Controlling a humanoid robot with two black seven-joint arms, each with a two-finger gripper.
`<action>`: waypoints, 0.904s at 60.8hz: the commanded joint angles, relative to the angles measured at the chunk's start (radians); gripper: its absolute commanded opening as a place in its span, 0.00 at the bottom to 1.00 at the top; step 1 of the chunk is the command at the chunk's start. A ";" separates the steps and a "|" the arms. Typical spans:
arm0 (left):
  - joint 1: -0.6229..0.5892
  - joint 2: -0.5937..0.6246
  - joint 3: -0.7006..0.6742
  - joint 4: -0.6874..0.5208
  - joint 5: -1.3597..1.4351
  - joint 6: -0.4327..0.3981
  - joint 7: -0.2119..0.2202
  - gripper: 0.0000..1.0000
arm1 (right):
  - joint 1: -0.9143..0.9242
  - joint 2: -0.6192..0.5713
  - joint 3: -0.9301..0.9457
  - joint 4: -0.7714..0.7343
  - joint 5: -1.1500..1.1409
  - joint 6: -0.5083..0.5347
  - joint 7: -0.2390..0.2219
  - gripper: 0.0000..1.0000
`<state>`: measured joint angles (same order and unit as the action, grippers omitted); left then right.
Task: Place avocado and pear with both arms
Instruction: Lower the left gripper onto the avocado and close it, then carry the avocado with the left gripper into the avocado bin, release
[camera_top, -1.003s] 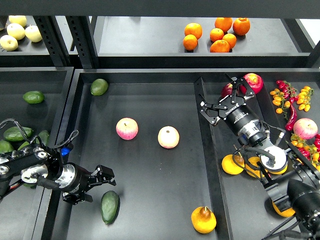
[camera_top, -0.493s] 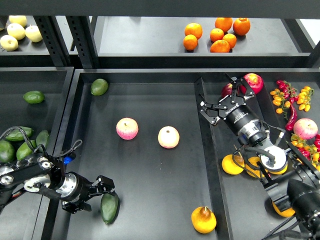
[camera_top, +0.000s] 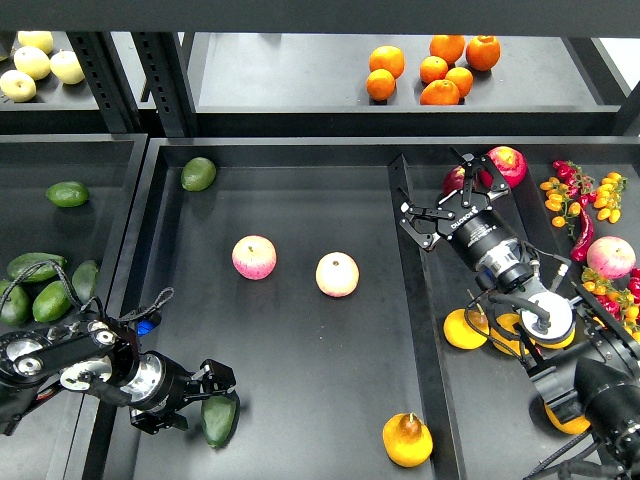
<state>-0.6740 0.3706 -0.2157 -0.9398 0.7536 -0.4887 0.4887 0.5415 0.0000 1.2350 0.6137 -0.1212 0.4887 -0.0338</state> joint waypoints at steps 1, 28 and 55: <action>0.001 -0.004 0.002 0.003 0.006 0.000 0.000 0.99 | 0.000 0.000 0.001 0.000 0.000 0.000 0.000 0.99; 0.004 -0.012 -0.022 -0.004 0.053 0.000 0.000 0.56 | 0.000 0.000 0.001 0.000 0.000 0.000 0.000 0.99; 0.037 -0.001 -0.125 -0.097 -0.020 0.000 0.000 0.18 | -0.006 0.000 0.001 0.003 -0.002 0.000 0.000 0.99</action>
<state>-0.6626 0.3632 -0.2840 -0.9981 0.7866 -0.4887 0.4891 0.5370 0.0000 1.2364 0.6137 -0.1214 0.4887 -0.0338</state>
